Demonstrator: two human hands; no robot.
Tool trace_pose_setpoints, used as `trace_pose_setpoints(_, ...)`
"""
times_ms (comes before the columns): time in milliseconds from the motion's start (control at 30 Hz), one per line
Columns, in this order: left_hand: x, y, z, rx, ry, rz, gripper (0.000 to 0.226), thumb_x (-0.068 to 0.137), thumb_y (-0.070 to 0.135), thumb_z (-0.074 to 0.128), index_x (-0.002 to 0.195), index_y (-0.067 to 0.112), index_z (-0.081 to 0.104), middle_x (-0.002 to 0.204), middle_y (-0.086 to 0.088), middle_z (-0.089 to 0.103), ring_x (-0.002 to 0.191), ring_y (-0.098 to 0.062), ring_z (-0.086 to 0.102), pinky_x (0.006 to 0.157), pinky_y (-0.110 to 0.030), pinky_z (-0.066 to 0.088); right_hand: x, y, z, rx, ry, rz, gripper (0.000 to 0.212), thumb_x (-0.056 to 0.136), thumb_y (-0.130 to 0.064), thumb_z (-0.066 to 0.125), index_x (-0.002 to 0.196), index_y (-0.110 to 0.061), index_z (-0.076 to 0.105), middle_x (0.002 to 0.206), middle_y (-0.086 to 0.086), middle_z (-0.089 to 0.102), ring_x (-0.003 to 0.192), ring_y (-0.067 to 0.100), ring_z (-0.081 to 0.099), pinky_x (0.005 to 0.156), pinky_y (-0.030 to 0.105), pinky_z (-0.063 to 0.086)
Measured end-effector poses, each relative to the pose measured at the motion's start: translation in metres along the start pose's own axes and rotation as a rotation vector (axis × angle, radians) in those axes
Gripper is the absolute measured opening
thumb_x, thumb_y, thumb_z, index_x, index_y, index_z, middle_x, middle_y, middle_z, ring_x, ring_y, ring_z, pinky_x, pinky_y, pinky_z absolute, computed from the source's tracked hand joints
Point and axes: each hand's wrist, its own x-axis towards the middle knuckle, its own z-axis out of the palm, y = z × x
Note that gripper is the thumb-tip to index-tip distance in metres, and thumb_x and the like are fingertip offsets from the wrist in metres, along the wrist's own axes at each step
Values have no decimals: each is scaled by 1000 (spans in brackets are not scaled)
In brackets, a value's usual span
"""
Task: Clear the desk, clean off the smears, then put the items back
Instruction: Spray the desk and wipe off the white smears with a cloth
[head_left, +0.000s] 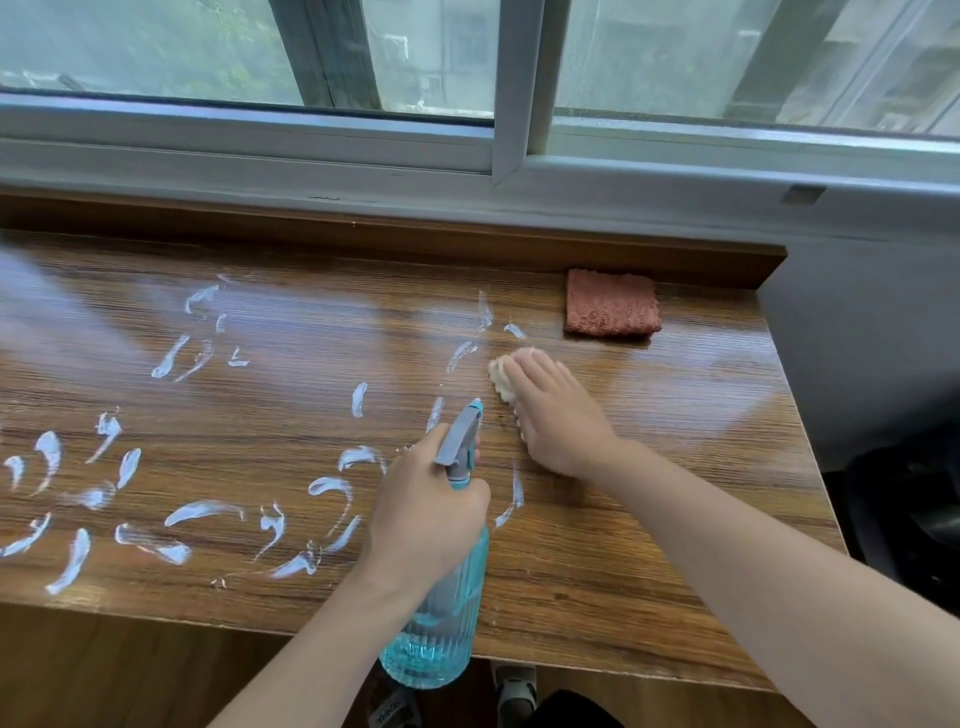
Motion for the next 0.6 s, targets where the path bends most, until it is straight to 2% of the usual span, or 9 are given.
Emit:
trace_pose_setpoints(67, 1, -2, -2, -8, -6, 4, 19, 87, 3, 61, 94, 21, 60, 84, -24, 62, 55, -20, 40, 54, -36, 37, -42, -9, -5, 22, -33, -99, 56, 98, -16, 50, 151, -17, 31, 152, -4, 33, 145, 18, 25, 126, 29, 12)
trace_pose_setpoints(133, 2, -3, -4, -37, -21, 3, 23, 89, 2, 61, 93, 25, 60, 82, -24, 62, 53, -18, 39, 52, -35, 37, -79, -10, -6, 34, -99, -149, 60, 105, -22, 42, 161, -19, 20, 166, -5, 17, 155, 14, 5, 122, 21, -9)
trace_pose_setpoints(167, 2, -4, -5, -47, -25, 5, 25, 89, 2, 61, 93, 27, 60, 81, -24, 62, 51, -17, 38, 52, -34, 37, -90, -6, -4, 25, -137, -156, 61, 108, -27, 36, 163, -22, 12, 170, -7, 5, 157, 11, -7, 122, 22, -13)
trace_pose_setpoints(200, 3, -5, -6, -54, -26, 7, 28, 89, 2, 61, 94, 29, 60, 80, -24, 62, 50, -17, 38, 51, -34, 37, -95, -1, -1, 10, -171, -151, 61, 109, -31, 31, 164, -25, 5, 171, -9, -3, 156, 9, -15, 123, 25, -13)
trace_pose_setpoints(267, 2, -6, -7, -82, -21, -2, 29, 90, 2, 61, 95, 31, 59, 75, -21, 59, 48, -15, 37, 48, -30, 36, -85, 9, 3, -41, -187, -137, 60, 110, -35, 25, 164, -25, 1, 171, -7, -6, 156, 10, -16, 125, 30, -8)
trace_pose_setpoints(400, 2, -8, -8, -105, -8, -13, 25, 89, 1, 61, 92, 25, 58, 65, -8, 50, 47, -14, 34, 47, -29, 34, -28, 17, -2, -70, -116, -22, 60, 109, -30, 30, 163, -18, 9, 171, 2, 9, 158, 19, 1, 129, 36, 4)
trace_pose_setpoints(533, 3, -9, -10, -107, 7, -23, 23, 89, 1, 61, 93, 23, 59, 73, -21, 59, 49, -17, 36, 47, -27, 34, 6, 17, -9, 50, -139, 28, 60, 105, -26, 37, 161, -16, 19, 169, 4, 18, 157, 21, 7, 128, 37, 8)
trace_pose_setpoints(600, 1, -10, -10, -122, 14, -19, 24, 89, 0, 61, 93, 24, 59, 64, -12, 50, 48, -16, 34, 47, -27, 33, -2, 19, -15, 143, -96, 57, 58, 102, -25, 43, 157, -16, 31, 165, 4, 30, 155, 21, 18, 127, 40, 17)
